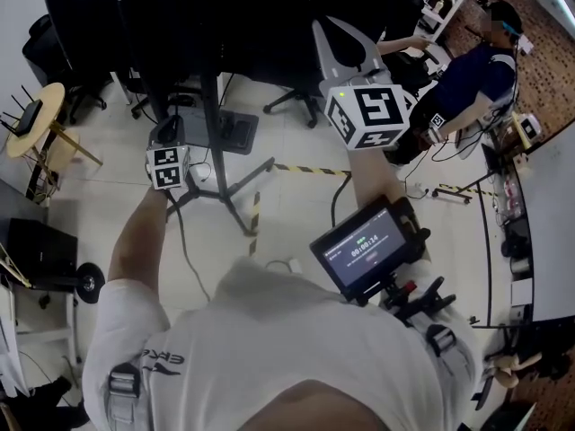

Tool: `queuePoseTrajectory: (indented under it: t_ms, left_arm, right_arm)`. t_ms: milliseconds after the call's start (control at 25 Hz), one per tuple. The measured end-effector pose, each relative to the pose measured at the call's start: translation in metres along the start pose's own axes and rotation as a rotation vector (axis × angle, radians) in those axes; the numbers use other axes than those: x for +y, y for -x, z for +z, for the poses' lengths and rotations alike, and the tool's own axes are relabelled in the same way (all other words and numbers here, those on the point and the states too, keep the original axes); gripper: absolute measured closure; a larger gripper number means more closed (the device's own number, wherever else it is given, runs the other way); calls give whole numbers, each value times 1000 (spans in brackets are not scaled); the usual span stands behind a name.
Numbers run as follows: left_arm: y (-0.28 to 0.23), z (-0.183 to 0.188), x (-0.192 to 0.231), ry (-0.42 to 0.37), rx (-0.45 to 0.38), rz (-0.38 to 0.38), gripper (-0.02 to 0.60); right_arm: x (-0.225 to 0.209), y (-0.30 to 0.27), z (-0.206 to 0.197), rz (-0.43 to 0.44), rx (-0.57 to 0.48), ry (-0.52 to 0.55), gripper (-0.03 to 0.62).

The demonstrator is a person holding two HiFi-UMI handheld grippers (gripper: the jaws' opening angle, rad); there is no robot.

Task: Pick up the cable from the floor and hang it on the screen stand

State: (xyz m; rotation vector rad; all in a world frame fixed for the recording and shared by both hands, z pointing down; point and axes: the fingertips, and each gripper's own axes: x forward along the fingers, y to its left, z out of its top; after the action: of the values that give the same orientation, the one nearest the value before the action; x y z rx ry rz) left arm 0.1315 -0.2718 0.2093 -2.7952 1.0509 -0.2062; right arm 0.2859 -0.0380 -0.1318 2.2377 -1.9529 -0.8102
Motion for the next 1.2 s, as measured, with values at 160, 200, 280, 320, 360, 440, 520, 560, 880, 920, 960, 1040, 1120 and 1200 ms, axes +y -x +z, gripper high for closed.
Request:
queuePoseTrajectory:
  t_ms: [160, 200, 280, 320, 360, 440, 520, 560, 880, 920, 960, 1040, 1120, 1200]
  left_arm:
    - [14, 17, 36, 26, -39, 61, 557]
    - [19, 23, 47, 31, -50, 80, 557]
    - [29, 37, 71, 37, -73, 120, 557]
    - [35, 45, 83, 37, -85, 141, 557]
    - [41, 54, 95, 34, -97, 160, 557]
    - [53, 74, 115, 19, -125, 194, 557]
    - [65, 95, 133, -5, -154, 222, 557]
    - [71, 107, 140, -18, -169, 234, 557]
    - [107, 198, 177, -58, -272, 305, 557]
    - [111, 206, 179, -58, -284, 314, 557]
    - [115, 214, 181, -58, -295, 322, 558]
    - [119, 228, 184, -57, -317, 338, 558]
    - [117, 240, 189, -58, -331, 351, 558]
    - [110, 250, 192, -62, -339, 361, 558]
  right_arm:
    - [-5, 4, -12, -10, 10, -27, 568]
    - [-5, 5, -15, -11, 13, -34, 568]
    - [-5, 5, -20, -12, 17, -46, 568]
    - [-5, 4, -23, -11, 19, -50, 568]
    - [-5, 4, -25, -11, 22, -55, 568]
    - [-6, 4, -31, -13, 26, -64, 568]
    - [-7, 4, -36, -15, 28, -74, 568]
    - [-8, 4, -38, -16, 28, -79, 568]
    - [-9, -5, -46, -10, 7, -126, 568]
    - [-8, -4, -47, -6, 3, -130, 568]
    - [-6, -5, -47, -1, -2, -134, 568]
    - [-3, -11, -48, 12, -11, -143, 568]
    - [-1, -24, -50, 29, -22, -154, 568]
    - [-2, -39, -51, 43, -33, -165, 568]
